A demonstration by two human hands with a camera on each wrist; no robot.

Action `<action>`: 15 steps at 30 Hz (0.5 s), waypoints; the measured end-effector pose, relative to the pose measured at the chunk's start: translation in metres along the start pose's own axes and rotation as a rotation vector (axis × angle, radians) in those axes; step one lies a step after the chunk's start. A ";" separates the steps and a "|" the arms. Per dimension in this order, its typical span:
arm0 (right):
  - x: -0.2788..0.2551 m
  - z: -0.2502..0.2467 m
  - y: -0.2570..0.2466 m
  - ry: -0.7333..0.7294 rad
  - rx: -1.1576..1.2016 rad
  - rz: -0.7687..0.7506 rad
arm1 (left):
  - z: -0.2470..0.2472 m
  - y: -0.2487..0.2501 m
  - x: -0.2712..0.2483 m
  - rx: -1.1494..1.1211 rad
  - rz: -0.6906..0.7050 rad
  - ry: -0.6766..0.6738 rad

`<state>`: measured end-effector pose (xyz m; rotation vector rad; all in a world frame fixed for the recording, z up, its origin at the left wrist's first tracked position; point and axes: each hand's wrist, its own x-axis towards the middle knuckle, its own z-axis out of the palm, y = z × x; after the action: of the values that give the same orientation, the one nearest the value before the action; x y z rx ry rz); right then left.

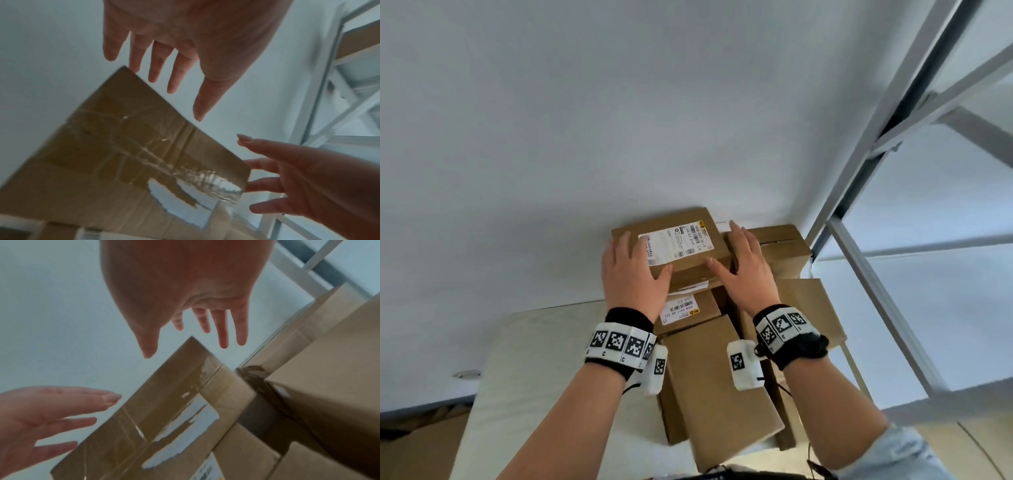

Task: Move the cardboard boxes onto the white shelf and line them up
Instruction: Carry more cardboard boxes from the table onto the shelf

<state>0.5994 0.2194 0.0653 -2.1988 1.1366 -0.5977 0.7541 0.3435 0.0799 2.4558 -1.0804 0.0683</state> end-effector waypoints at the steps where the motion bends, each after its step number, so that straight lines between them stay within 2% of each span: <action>1: -0.004 -0.005 0.005 0.041 0.022 0.021 | 0.000 0.006 -0.001 -0.014 0.048 0.010; 5: -0.021 -0.022 0.025 0.159 0.054 0.081 | 0.001 0.035 -0.013 -0.118 0.197 0.015; 10: -0.053 -0.026 0.040 0.200 0.031 0.080 | 0.008 0.053 -0.043 -0.157 0.316 0.013; 12: -0.068 -0.022 0.041 0.162 0.027 0.061 | 0.014 0.050 -0.057 -0.165 0.275 -0.032; 15: -0.088 -0.016 0.041 0.068 0.000 0.055 | 0.024 0.041 -0.078 -0.205 0.126 -0.120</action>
<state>0.5186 0.2696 0.0380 -2.1542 1.2273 -0.6531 0.6674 0.3626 0.0565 2.2311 -1.2284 -0.1453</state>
